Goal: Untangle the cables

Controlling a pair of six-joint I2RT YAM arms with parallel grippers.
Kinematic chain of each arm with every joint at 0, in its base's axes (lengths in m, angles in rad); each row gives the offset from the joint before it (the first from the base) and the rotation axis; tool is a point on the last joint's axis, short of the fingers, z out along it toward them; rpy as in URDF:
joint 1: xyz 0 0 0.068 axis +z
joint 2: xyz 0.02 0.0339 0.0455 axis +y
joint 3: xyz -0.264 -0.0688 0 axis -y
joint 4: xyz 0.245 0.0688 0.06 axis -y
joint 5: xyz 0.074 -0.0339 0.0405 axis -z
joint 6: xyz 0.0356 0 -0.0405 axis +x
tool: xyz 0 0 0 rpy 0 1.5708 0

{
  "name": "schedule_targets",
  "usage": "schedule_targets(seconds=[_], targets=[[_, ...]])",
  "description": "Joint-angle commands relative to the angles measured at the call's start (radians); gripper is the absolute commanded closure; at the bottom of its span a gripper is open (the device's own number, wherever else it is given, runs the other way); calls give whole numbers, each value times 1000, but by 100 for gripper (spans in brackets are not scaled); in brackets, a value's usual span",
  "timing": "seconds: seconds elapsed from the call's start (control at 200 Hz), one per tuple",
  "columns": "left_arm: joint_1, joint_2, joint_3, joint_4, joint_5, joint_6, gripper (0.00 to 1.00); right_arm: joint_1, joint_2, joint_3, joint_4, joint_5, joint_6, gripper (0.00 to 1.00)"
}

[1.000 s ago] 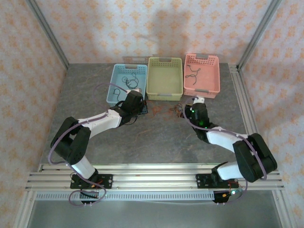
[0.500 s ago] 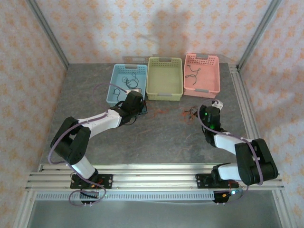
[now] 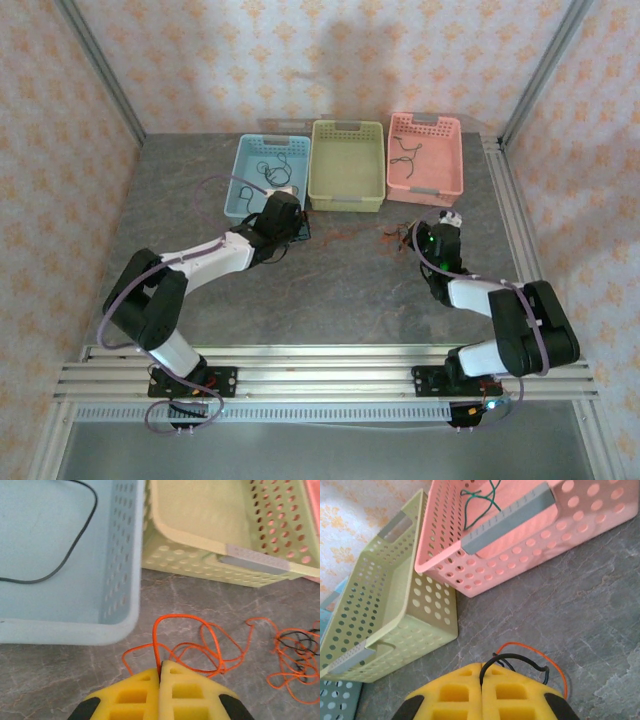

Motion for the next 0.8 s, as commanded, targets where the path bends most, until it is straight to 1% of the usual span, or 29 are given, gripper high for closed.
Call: schedule_targets(seconds=[0.0, 0.13, 0.21, 0.33, 0.375, 0.395, 0.45, 0.636, 0.796], targets=[[-21, -105, -10, 10, 47, 18, 100, -1, 16, 31, 42, -23, 16, 100], [-24, -233, 0, -73, 59, 2, 100, -1, 18, 34, 28, -11, 14, 100], [-25, -337, 12, -129, 38, -5, 100, -1, 24, 39, 20, -10, 12, 100], [-23, -443, 147, -341, -25, 56, 100, -1, 29, 45, 4, -6, 14, 100], [-23, -469, 212, -430, -63, 75, 100, -1, 32, 49, -1, -8, 13, 100], [-21, -481, 238, -469, -80, 108, 100, -1, 34, 49, -2, -9, 13, 100], [-19, -519, 286, -537, -133, 135, 100, -1, 35, 52, -7, -8, 15, 100], [24, -642, 377, -674, -260, 183, 100, -2, 28, 54, -33, 10, 13, 100], [59, -737, 441, -764, -434, 211, 100, -2, 23, 52, -41, 25, 11, 100]])
